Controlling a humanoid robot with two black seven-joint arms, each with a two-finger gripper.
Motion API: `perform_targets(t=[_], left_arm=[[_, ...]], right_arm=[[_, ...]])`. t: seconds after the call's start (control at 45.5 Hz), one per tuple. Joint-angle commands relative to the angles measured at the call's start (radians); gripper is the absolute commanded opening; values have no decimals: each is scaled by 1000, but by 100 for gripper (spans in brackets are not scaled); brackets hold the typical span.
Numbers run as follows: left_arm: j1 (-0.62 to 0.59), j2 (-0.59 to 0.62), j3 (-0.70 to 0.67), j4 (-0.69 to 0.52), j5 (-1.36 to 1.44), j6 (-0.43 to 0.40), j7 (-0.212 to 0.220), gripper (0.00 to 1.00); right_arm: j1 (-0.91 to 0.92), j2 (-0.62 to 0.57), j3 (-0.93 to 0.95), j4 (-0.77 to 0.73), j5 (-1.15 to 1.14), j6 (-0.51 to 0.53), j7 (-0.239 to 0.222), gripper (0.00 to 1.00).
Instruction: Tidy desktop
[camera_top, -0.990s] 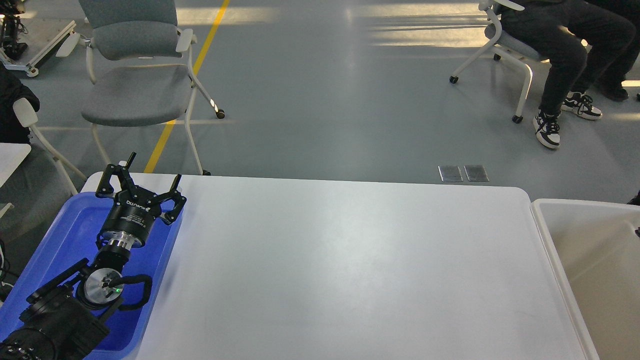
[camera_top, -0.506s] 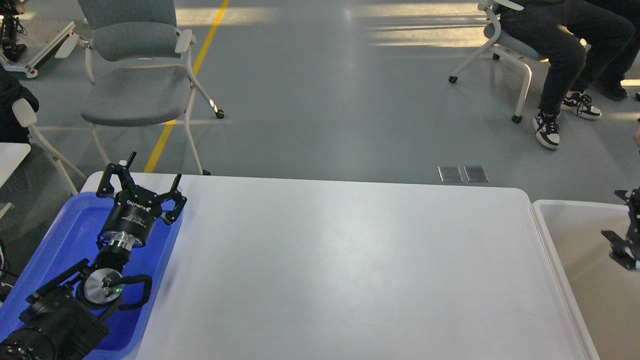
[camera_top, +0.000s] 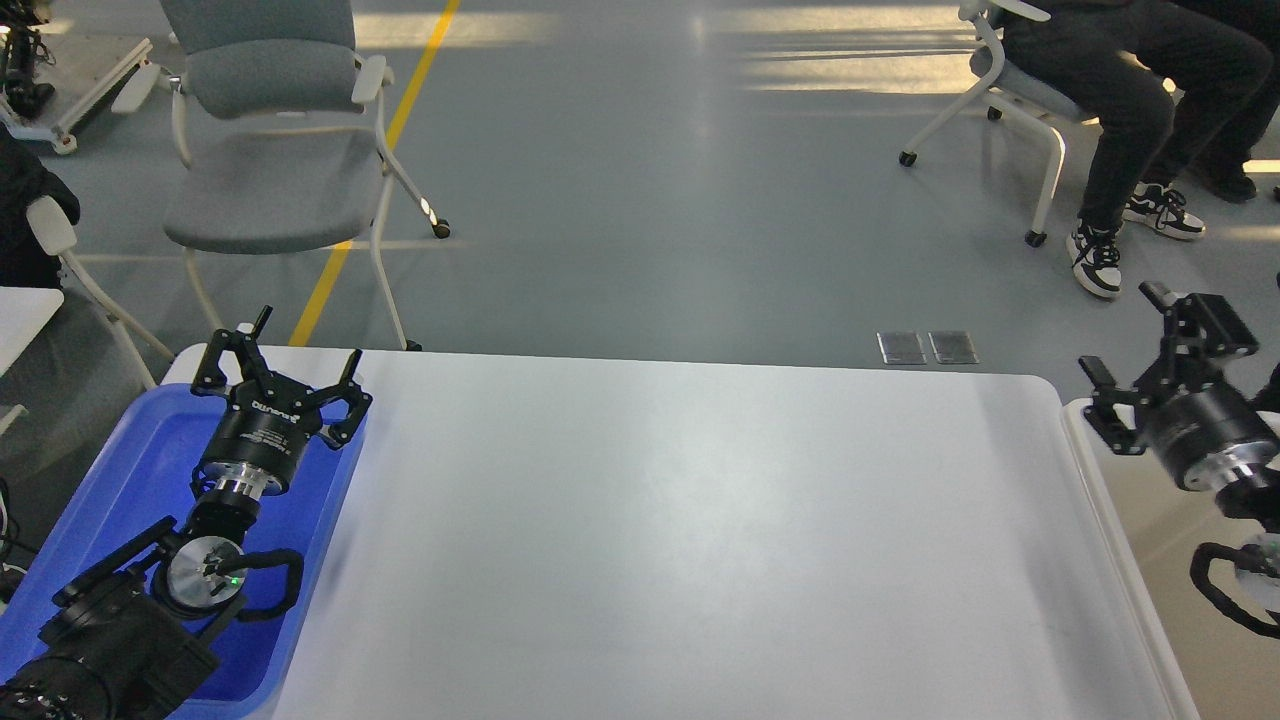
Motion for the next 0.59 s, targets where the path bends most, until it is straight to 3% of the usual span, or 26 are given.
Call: perform_targets(t=[0.0,0.176,0.572], left_arm=[[0,0,0,0,0,0,0,100],[0,0,0,0,0,0,0,100],[0,0,0,0,0,0,0,100]], right_arm=[[-40,166,83,28,-67,-151,101,100],[-25,232,71,-64,-67,-171,105,100],[-37,302,79,-61,-49,-162,105,100]])
